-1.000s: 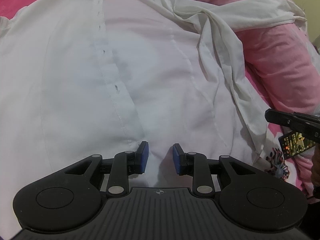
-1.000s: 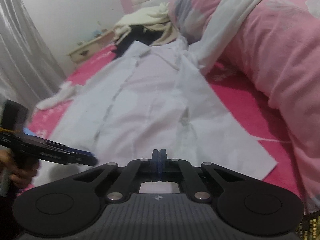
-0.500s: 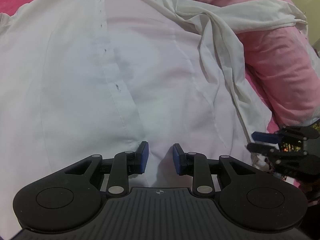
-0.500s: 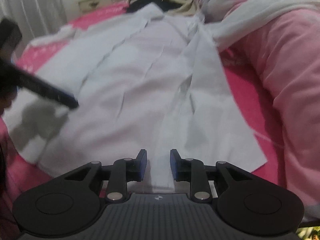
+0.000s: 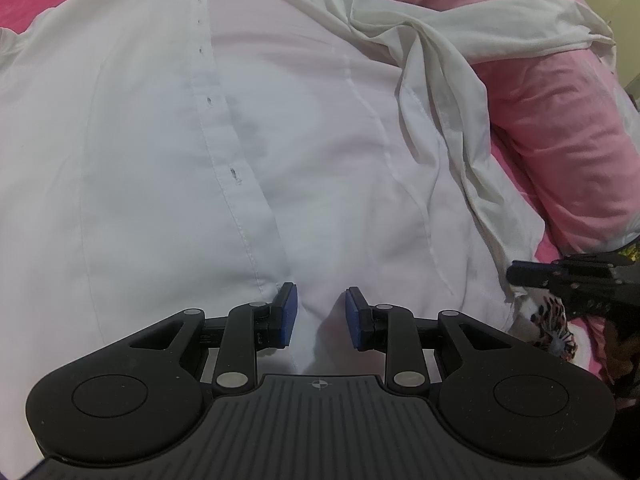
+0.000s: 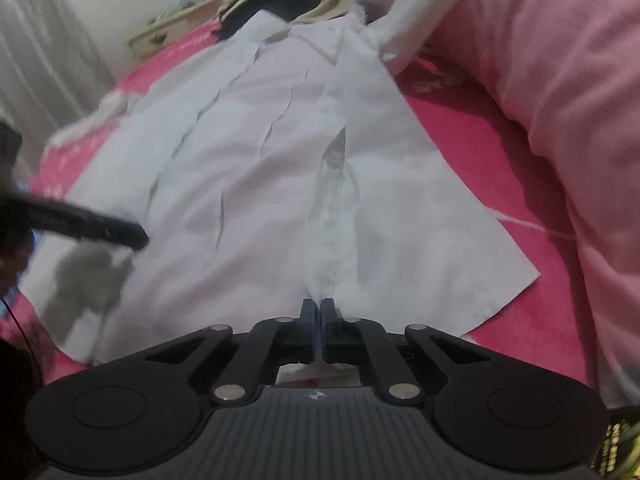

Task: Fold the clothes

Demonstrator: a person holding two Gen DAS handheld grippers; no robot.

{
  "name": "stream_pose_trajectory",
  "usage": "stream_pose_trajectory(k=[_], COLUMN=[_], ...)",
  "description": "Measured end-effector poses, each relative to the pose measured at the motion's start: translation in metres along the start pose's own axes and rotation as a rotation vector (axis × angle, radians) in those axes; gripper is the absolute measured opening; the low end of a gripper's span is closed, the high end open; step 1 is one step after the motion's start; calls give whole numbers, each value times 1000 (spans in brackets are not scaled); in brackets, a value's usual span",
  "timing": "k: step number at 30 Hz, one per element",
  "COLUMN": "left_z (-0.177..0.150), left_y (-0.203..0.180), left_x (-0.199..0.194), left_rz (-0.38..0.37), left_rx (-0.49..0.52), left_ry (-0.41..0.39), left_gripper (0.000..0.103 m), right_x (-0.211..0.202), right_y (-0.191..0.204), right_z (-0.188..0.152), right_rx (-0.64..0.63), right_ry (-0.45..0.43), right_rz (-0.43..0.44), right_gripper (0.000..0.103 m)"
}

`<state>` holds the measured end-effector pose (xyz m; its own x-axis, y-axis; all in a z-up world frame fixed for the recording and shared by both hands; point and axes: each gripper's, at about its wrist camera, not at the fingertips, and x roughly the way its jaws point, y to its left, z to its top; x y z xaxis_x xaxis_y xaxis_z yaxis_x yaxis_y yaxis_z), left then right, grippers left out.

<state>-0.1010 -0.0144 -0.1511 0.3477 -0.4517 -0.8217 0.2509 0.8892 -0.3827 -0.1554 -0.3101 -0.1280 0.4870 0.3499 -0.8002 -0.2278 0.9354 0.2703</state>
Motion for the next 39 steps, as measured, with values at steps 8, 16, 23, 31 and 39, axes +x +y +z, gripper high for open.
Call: stream_pose_trajectory(k=[8, 16, 23, 31, 39], left_z=[12, 52, 73, 120, 208], left_y=[0, 2, -1, 23, 36], left_x=[-24, -15, 20, 45, 84], left_rz=[2, -204, -269, -158, -55], left_rx=[37, -81, -128, -185, -218], left_ry=[-55, -50, -16, -90, -174], left_gripper=[27, 30, 30, 30, 30], right_x=[-17, -13, -15, -34, -33], right_y=[7, 41, 61, 51, 38], right_z=[14, 16, 11, 8, 6], right_rx=[39, -69, -117, -74, -21], right_ry=[-50, 9, 55, 41, 74], right_rz=[223, 408, 527, 591, 626], right_gripper=[2, 3, 3, 3, 3])
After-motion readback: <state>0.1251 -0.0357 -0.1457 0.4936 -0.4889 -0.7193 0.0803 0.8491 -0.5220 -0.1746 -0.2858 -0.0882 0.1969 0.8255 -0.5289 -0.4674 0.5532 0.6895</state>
